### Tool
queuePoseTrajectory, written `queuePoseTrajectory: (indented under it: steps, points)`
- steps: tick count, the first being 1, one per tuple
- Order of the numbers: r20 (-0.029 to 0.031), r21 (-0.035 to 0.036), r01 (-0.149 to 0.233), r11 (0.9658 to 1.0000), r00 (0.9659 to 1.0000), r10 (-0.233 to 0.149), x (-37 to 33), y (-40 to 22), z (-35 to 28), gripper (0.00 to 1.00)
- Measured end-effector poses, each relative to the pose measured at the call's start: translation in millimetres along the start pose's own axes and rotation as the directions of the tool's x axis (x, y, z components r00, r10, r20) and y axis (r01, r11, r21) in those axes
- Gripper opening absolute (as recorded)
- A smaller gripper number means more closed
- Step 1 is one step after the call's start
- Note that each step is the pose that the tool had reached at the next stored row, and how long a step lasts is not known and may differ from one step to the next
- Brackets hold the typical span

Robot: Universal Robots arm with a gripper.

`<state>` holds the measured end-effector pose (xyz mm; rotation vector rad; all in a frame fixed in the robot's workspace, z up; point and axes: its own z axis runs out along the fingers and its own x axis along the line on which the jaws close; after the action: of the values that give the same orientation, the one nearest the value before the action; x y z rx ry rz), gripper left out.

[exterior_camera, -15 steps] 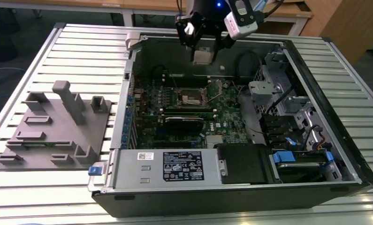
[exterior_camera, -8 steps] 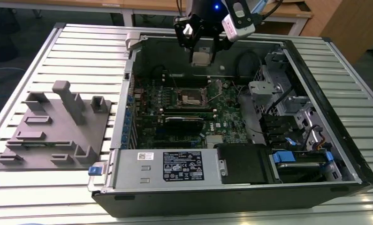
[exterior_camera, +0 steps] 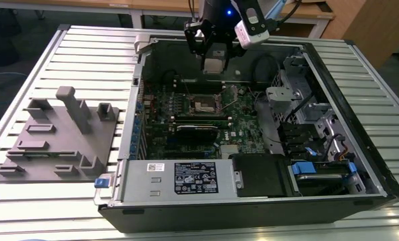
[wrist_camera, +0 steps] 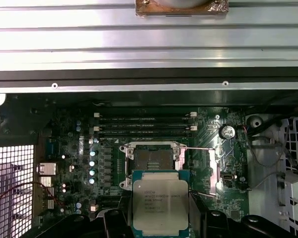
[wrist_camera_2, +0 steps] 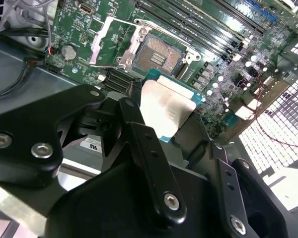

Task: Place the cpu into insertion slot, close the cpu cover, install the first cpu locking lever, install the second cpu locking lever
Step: 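Place the cpu into insertion slot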

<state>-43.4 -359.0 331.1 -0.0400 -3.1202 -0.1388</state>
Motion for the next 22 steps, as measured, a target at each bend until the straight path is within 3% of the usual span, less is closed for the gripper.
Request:
queuePoseTrajectory:
  steps: [22]
  points:
    - [0.0,0.0,0.0,1.0,1.0,0.0,0.5,-0.5,5.6,0.54]
